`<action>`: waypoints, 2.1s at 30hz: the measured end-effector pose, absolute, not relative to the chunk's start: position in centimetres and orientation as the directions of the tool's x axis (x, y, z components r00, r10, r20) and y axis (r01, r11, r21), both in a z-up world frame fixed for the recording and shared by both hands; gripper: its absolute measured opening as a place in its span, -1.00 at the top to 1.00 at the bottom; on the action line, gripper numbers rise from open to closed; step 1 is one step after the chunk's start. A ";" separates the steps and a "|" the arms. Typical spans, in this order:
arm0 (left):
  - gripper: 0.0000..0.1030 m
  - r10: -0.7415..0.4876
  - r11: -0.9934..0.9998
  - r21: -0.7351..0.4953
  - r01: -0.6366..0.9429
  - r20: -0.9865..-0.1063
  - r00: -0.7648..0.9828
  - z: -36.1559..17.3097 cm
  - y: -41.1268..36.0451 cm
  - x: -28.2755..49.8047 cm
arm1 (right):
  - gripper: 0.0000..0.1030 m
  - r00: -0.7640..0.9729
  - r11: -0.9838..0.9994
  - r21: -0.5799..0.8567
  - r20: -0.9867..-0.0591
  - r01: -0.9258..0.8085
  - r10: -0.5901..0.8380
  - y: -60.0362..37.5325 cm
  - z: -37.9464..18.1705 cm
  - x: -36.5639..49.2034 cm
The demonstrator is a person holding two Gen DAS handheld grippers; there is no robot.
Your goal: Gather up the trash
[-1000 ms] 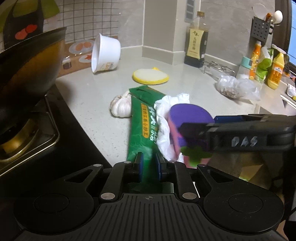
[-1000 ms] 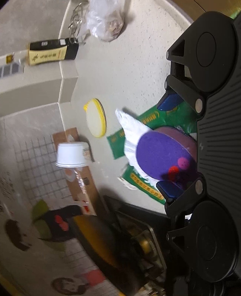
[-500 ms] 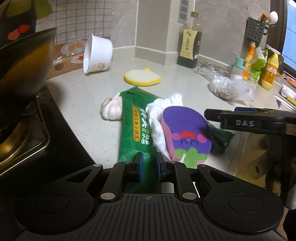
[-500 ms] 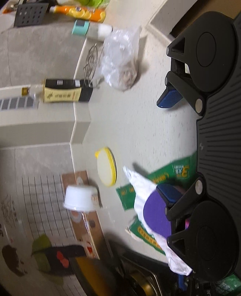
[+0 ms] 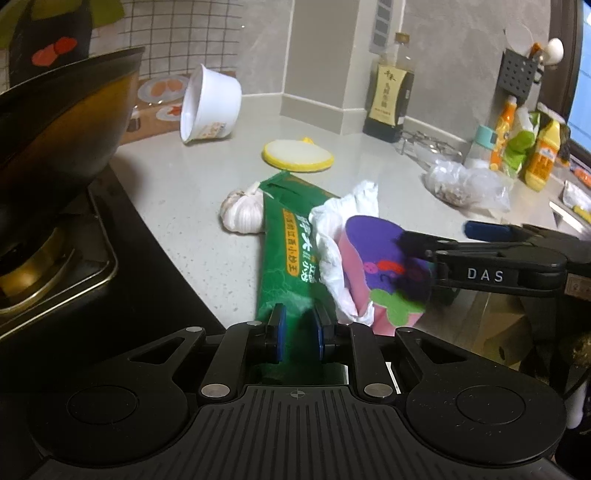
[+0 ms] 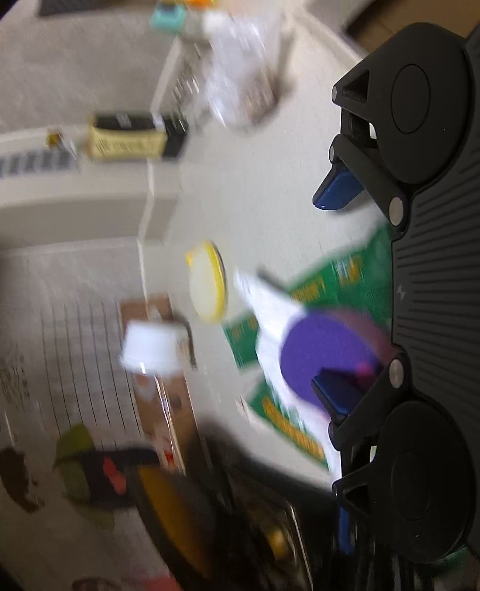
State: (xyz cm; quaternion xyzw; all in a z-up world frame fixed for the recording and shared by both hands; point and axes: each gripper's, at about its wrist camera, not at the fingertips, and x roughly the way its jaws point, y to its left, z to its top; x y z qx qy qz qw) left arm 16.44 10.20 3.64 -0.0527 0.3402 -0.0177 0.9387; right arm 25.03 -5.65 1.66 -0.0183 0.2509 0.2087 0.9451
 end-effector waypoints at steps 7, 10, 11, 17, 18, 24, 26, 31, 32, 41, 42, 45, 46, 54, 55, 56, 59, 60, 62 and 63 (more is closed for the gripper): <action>0.64 -0.104 0.991 -0.136 0.023 -0.633 0.767 3.8 9.9 16.7 | -0.85 0.814 0.916 0.093 -0.429 -0.391 0.391 -7.4 2.3 24.0; 0.64 -0.092 0.993 -0.115 0.024 -0.631 0.771 3.9 9.8 16.3 | -0.85 0.717 0.833 0.219 -0.428 -0.508 0.550 -7.1 2.8 23.8; 0.64 -0.084 0.994 -0.109 0.019 -0.632 0.771 4.0 9.9 16.0 | -0.85 0.697 0.821 0.240 -0.437 -0.519 0.568 -6.7 2.7 24.0; 0.64 -0.052 0.996 -0.091 -0.009 -0.645 0.763 3.8 10.6 15.5 | -0.85 0.691 0.843 0.140 -0.511 -0.520 0.512 -2.7 1.3 24.5; 0.64 -0.051 0.995 -0.095 -0.013 -0.643 0.764 3.8 10.7 15.5 | -0.83 0.700 0.849 0.111 -0.516 -0.517 0.494 -2.2 1.0 24.3; 0.64 -0.045 0.984 -0.164 -0.075 -0.626 0.779 4.0 12.2 16.4 | -0.50 0.728 0.850 0.166 -0.451 -0.500 0.517 -5.2 2.2 23.5; 0.64 -0.051 0.984 -0.166 -0.070 -0.625 0.779 4.1 12.0 16.9 | -0.50 0.756 0.858 0.213 -0.407 -0.468 0.513 -7.3 3.0 23.4; 0.64 -0.073 0.995 -0.104 0.007 -0.641 0.764 4.3 9.4 17.9 | -0.50 0.818 0.906 0.218 -0.392 -0.362 0.421 -10.3 2.8 24.3; 0.64 -0.073 0.996 -0.092 0.019 -0.642 0.764 4.5 9.0 18.0 | -0.50 0.822 0.913 0.218 -0.401 -0.344 0.405 -10.7 2.4 24.5; 0.63 -0.152 0.987 -0.127 0.095 -0.602 0.784 7.4 7.3 22.2 | -0.52 0.801 0.904 0.255 -0.422 -0.345 0.424 -12.1 0.2 25.2; 0.63 -0.123 0.992 -0.089 0.087 -0.612 0.781 7.1 6.9 23.0 | -0.52 0.797 0.903 0.254 -0.427 -0.348 0.427 -12.1 0.0 25.3; 0.63 -0.042 0.996 0.033 0.086 -0.672 0.739 5.5 5.3 24.9 | -0.55 0.788 0.899 0.251 -0.434 -0.359 0.436 -12.1 -0.6 25.2; 0.61 -0.034 0.994 0.053 0.098 -0.695 0.719 4.9 4.9 25.4 | -0.56 0.782 0.894 0.257 -0.436 -0.367 0.446 -12.2 -0.7 25.1; 0.57 0.000 0.990 0.097 0.105 -0.735 0.678 3.0 4.1 25.9 | -0.59 0.781 0.885 0.236 -0.416 -0.401 0.465 -12.2 -1.1 24.8; 0.56 0.001 0.989 0.100 0.106 -0.735 0.678 3.0 4.1 25.8 | -0.61 0.781 0.884 0.238 -0.415 -0.403 0.467 -12.2 -1.2 24.8; 0.57 0.000 0.989 0.101 0.109 -0.733 0.680 2.9 4.1 25.8 | -0.63 0.781 0.884 0.238 -0.413 -0.403 0.468 -12.2 -1.2 24.8; 0.59 -0.004 0.988 0.103 0.115 -0.727 0.687 2.8 4.1 25.8 | -0.66 0.785 0.885 0.234 -0.409 -0.403 0.466 -12.4 -1.3 24.7; 0.61 -0.008 0.988 0.101 0.119 -0.726 0.688 2.8 4.1 25.8 | -0.66 0.785 0.884 0.234 -0.407 -0.404 0.467 -12.4 -1.4 24.7; 0.62 -0.015 0.985 0.107 0.133 -0.722 0.692 2.8 4.1 25.7 | -0.68 0.786 0.884 0.233 -0.406 -0.405 0.467 -12.3 -1.4 24.7; 0.62 -0.018 0.984 0.112 0.142 -0.718 0.695 2.8 4.1 25.6 | -0.70 0.786 0.885 0.230 -0.407 -0.404 0.465 -12.2 -1.4 24.7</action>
